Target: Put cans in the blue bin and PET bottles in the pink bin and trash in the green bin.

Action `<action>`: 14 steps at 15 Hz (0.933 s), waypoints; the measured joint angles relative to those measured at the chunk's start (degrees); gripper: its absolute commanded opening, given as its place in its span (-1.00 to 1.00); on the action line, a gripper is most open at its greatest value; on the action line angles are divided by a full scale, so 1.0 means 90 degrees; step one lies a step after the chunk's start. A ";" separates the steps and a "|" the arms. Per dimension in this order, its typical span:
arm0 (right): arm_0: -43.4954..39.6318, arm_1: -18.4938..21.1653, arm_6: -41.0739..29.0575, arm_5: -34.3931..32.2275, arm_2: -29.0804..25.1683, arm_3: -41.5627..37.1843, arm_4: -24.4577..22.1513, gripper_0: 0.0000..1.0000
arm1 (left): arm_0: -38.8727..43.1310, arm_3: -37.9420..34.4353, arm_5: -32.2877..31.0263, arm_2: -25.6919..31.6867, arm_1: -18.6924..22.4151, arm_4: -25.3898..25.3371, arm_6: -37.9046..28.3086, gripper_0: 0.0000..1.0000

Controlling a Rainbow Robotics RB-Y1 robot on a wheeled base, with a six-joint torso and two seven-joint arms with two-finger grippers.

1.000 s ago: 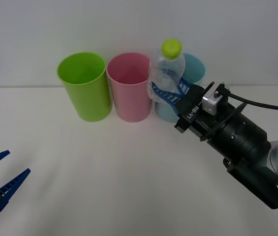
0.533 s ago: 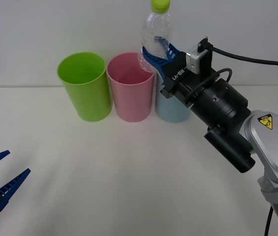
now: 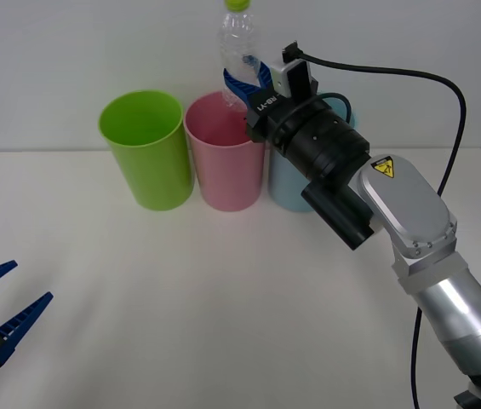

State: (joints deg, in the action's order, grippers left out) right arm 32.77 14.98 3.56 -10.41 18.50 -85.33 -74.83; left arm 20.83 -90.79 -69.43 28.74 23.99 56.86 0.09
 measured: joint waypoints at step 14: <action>0.0445 -0.0229 0.0081 0.0343 0.0277 0.0817 -0.0170 0.79 | 0.0000 0.0000 0.0000 0.0000 0.0000 0.0000 0.0000 1.00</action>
State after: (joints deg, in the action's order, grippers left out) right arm 36.77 12.92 4.29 -7.33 20.99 -77.97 -76.36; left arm 20.83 -90.79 -69.43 28.74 23.99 56.86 0.09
